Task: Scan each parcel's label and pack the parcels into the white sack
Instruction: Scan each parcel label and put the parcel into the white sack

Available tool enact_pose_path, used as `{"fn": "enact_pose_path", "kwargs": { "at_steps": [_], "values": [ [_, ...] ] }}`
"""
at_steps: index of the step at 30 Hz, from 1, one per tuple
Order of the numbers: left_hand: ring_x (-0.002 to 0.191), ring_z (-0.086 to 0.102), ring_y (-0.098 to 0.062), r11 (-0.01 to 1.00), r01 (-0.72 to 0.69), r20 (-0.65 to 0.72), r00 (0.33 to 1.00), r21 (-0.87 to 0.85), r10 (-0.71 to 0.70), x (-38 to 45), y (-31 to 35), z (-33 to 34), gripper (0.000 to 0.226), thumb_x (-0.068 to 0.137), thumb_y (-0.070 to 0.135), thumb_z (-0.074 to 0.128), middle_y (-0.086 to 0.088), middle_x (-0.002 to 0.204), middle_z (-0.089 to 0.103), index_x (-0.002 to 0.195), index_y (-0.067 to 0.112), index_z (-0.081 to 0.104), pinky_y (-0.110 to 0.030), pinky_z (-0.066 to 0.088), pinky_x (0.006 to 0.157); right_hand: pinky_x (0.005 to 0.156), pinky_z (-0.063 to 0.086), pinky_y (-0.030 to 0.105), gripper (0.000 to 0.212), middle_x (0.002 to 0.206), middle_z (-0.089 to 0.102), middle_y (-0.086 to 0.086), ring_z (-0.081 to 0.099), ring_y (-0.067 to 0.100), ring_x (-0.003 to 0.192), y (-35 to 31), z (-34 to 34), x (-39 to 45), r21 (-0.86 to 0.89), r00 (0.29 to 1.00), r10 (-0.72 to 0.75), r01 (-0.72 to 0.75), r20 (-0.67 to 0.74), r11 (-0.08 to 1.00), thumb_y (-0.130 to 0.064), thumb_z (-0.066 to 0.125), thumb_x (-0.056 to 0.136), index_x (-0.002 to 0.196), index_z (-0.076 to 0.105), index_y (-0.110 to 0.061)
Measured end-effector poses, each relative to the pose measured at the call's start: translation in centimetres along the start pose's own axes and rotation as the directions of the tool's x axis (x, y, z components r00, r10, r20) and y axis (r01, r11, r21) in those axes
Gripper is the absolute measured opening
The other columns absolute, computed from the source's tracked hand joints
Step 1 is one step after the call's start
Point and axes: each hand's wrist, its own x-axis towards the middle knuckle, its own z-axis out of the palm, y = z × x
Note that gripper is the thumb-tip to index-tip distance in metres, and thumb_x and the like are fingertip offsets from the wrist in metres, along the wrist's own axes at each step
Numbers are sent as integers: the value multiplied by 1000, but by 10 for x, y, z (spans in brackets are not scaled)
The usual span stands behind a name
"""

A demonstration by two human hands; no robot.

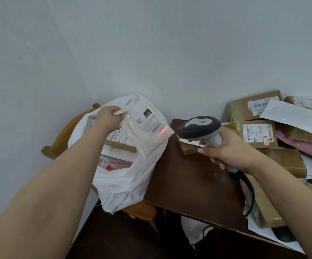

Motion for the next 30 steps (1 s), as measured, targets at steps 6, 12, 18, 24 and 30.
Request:
{"fn": "enact_pose_path", "kwargs": {
  "at_steps": [6,12,18,24,30],
  "values": [
    [109,60,-29,995,-75,-615,788,-64,19,18,-19,-35,49,89,6,43,-12,127,53,135,21,48,-40,53,88,44,43,29,18,52,56,7,45,16,37,-3,19,17,97,999,30,-28,-18,995,-12,70,89,81,54,-7],
    [133,37,-45,878,475,-308,845,59,-436,24,-40,-10,67,96,35,54,-25,156,13,152,18,21,-50,32,112,42,41,28,22,50,55,5,44,17,36,4,30,28,154,998,53,-48,-31,987,-13,70,89,79,52,-9],
    [131,39,-36,939,267,-135,961,218,-242,-2,-30,49,59,92,28,56,-16,154,20,145,15,35,-43,35,108,45,44,28,16,52,56,3,46,15,38,24,21,23,221,981,179,-159,-77,962,-16,70,90,89,55,-9],
    [136,32,-28,965,-175,131,980,196,151,-41,21,139,48,91,19,60,-17,146,34,136,9,48,-29,25,109,42,43,27,16,58,54,8,45,14,40,59,-8,-6,342,913,344,-258,-221,904,-15,67,91,88,57,-3],
    [140,30,-22,895,-438,451,817,82,359,-111,63,233,50,89,21,66,-9,149,30,135,15,49,-19,22,106,37,37,25,19,54,49,8,40,15,37,97,-63,-59,445,807,446,-260,-388,857,-10,67,91,78,54,-6]
  ]
}}
